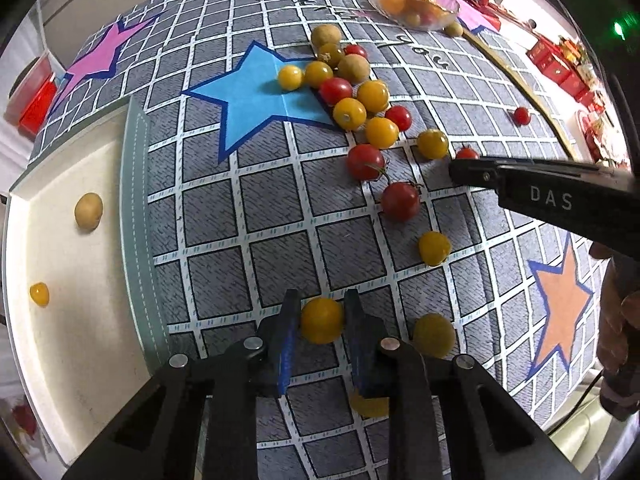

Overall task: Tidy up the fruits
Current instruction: 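Grasp a yellow cherry tomato with the left tool while the right tool grasps a red cherry tomato, then carry both tomatoes into the white tray and open both tools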

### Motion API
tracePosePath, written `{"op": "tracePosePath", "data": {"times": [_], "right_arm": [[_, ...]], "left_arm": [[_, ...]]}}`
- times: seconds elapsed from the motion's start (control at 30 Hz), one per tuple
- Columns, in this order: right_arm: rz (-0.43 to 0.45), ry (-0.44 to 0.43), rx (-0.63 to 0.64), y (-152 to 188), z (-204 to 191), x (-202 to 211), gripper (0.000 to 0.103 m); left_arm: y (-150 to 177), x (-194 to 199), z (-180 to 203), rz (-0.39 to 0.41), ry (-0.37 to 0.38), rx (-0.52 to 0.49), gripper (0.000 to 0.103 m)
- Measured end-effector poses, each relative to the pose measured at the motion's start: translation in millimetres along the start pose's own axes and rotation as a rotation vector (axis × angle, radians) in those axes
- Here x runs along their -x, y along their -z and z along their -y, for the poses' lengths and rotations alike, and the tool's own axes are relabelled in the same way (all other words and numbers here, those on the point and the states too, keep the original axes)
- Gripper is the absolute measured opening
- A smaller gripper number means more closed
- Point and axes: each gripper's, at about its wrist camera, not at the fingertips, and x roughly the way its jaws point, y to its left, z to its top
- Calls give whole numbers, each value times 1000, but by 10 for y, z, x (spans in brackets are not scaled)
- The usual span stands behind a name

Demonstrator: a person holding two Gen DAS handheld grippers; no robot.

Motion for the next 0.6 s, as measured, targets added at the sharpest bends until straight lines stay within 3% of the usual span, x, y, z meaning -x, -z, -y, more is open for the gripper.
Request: {"op": "tracePosePath", "data": {"times": [0.3, 0.6], "right_arm": [[-1, -70, -13, 135, -43, 198, 22], [-3, -105, 25, 102, -336, 278, 22]], "left_arm": [[31, 245, -247, 40, 35, 14, 24], [110, 393, -497, 67, 21, 61, 24]]}}
